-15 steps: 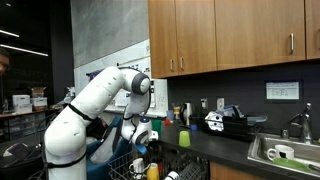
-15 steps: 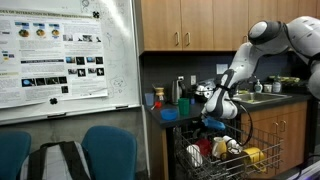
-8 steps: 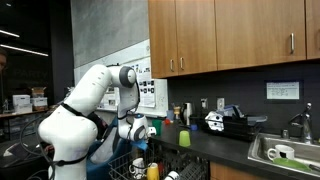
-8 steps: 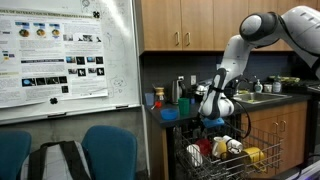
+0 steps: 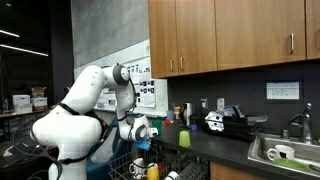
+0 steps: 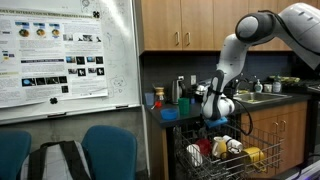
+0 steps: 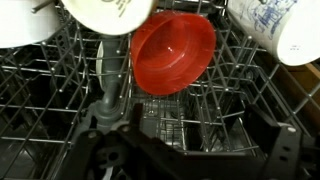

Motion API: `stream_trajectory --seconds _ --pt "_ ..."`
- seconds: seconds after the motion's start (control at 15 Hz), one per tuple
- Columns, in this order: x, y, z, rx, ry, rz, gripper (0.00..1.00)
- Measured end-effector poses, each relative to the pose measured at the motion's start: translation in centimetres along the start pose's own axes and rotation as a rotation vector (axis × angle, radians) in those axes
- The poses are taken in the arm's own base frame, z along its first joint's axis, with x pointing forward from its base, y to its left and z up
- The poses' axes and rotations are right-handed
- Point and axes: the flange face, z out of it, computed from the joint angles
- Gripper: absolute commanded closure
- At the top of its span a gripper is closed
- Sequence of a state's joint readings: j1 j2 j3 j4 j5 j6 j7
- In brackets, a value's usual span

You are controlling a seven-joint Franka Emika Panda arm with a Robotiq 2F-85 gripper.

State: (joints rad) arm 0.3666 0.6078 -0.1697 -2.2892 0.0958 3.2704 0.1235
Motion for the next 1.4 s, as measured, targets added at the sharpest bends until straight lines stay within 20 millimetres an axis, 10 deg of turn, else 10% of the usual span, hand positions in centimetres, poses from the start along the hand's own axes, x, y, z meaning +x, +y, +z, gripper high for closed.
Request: stream_trajectory --seconds 1.4 --pt "-2.4 2.1 5.4 -0.058 -0.068 -0.006 0.03"
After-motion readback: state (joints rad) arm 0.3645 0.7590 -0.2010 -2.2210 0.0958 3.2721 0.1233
